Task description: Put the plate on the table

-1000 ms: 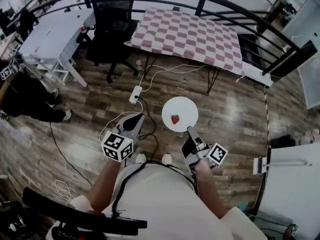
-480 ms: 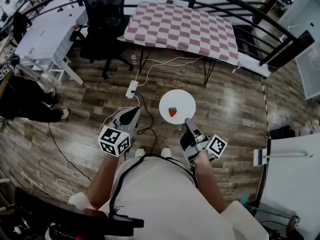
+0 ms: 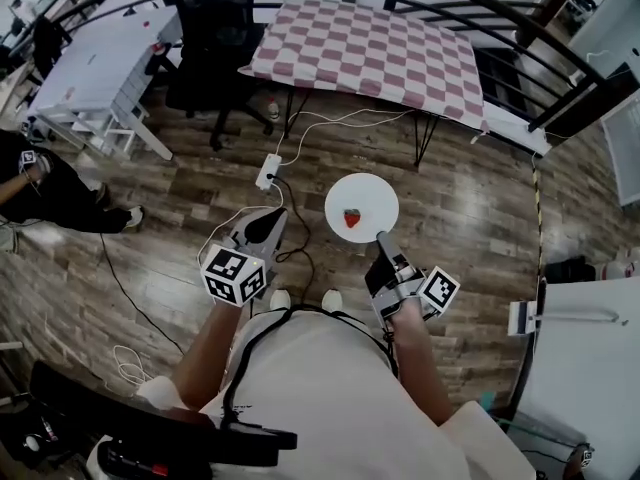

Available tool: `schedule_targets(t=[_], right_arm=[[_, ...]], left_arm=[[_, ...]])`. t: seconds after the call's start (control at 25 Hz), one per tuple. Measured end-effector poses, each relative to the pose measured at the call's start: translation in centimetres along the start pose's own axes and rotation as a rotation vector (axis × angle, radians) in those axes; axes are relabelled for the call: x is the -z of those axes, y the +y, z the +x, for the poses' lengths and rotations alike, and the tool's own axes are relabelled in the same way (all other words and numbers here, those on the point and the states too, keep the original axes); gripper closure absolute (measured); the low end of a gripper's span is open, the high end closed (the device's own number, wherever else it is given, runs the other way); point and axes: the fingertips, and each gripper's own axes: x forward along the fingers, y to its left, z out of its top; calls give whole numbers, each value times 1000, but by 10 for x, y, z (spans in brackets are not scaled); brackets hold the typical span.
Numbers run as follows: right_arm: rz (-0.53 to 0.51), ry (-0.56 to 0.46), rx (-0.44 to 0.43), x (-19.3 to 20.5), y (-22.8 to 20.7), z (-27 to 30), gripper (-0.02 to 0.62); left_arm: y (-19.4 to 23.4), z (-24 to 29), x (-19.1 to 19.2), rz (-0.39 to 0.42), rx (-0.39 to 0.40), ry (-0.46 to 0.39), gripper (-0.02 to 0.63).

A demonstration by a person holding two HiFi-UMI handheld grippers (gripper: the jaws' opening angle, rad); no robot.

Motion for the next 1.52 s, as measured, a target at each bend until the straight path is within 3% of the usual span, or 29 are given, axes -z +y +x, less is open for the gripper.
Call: schedule_targets(t=[0.56, 1.04, 1.52], right_arm=[[5, 9, 2, -57, -13, -30, 572], [36, -5, 13, -83, -29, -62, 572], [18, 11, 16, -88, -31, -55, 574]], left_arm=[[-23, 25, 12, -29, -111, -13, 601], [-52, 47, 19, -20, -105, 6, 600], [-51, 58, 27, -28, -107, 13, 600]])
